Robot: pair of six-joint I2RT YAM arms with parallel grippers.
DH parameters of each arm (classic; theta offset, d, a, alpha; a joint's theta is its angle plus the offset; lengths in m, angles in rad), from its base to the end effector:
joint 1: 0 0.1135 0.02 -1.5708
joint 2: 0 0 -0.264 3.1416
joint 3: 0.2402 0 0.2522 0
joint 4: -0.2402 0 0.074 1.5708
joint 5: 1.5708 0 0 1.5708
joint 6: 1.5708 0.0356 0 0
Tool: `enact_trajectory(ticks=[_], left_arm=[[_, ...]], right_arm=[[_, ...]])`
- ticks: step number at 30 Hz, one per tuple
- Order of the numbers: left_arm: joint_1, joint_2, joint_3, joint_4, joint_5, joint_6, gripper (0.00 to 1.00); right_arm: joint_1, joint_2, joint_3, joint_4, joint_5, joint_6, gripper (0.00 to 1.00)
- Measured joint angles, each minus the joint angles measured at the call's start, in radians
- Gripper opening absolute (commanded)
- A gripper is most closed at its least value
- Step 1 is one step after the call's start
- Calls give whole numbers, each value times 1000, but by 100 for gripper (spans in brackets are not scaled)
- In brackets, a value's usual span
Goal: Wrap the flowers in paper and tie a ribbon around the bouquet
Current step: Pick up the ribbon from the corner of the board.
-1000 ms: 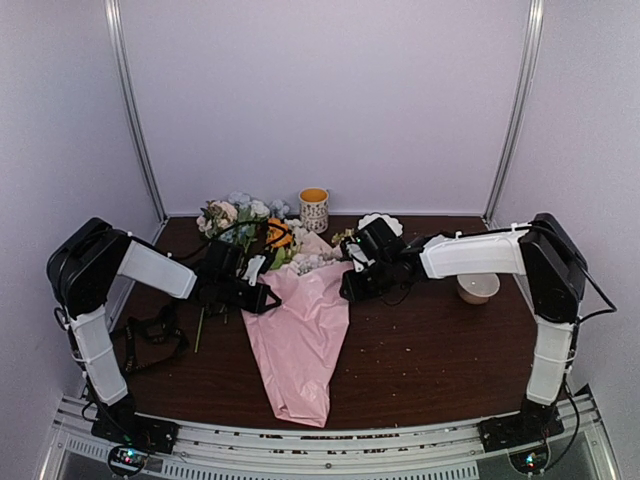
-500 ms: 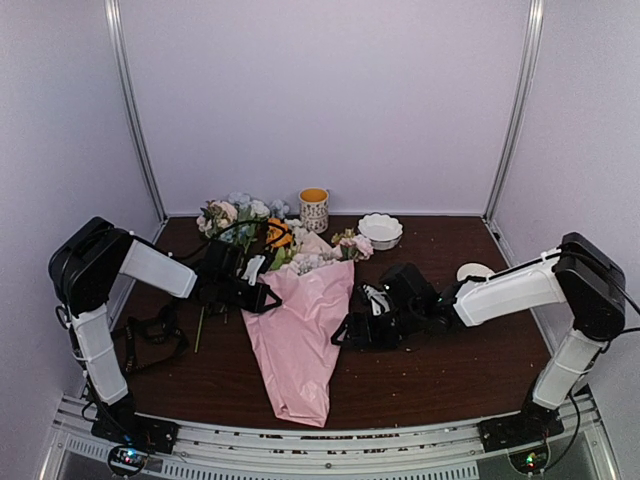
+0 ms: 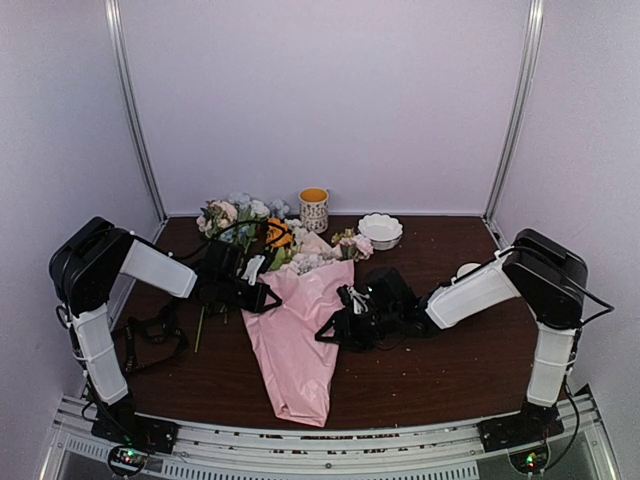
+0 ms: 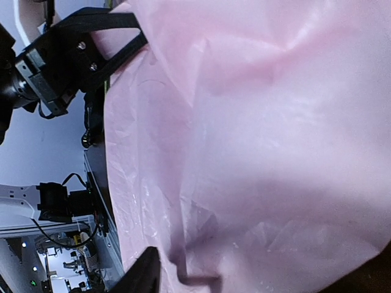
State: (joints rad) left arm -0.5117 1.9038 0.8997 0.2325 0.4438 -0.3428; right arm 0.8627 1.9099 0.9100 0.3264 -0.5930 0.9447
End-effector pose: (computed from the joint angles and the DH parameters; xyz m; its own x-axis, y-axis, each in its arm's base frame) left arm 0.3103 -0.1918 0.1145 -0.8114 0.1075 -0.5745 0.4649 0.7145 -0.5229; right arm 0.2266 0.2952 0.1242 -0.9784 -0.1094 -0.1756 -0.2069 0.5055 0.8376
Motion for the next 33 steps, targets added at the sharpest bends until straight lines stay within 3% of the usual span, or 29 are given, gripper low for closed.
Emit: enact_trajectory(ticks=[4, 8, 12, 15, 20, 28, 33], left_arm=[[3, 3, 0, 6, 0, -4, 0], [8, 6, 0, 13, 0, -4, 0], [11, 7, 0, 14, 4, -7, 2], [15, 5, 0, 12, 10, -5, 38], [18, -74, 6, -85, -24, 15, 66], [64, -300, 151, -421, -195, 45, 72], [192, -388, 136, -542, -245, 9, 72]], right_arm=[[0, 14, 0, 47, -8, 48, 22], [-1, 30, 1, 78, -14, 79, 1], [-1, 41, 2, 90, -16, 105, 0], [-1, 41, 2, 89, -14, 107, 0], [-1, 41, 12, 65, 3, 98, 0], [0, 16, 17, 5, 23, 68, 0], [0, 13, 21, -13, 26, 49, 0]])
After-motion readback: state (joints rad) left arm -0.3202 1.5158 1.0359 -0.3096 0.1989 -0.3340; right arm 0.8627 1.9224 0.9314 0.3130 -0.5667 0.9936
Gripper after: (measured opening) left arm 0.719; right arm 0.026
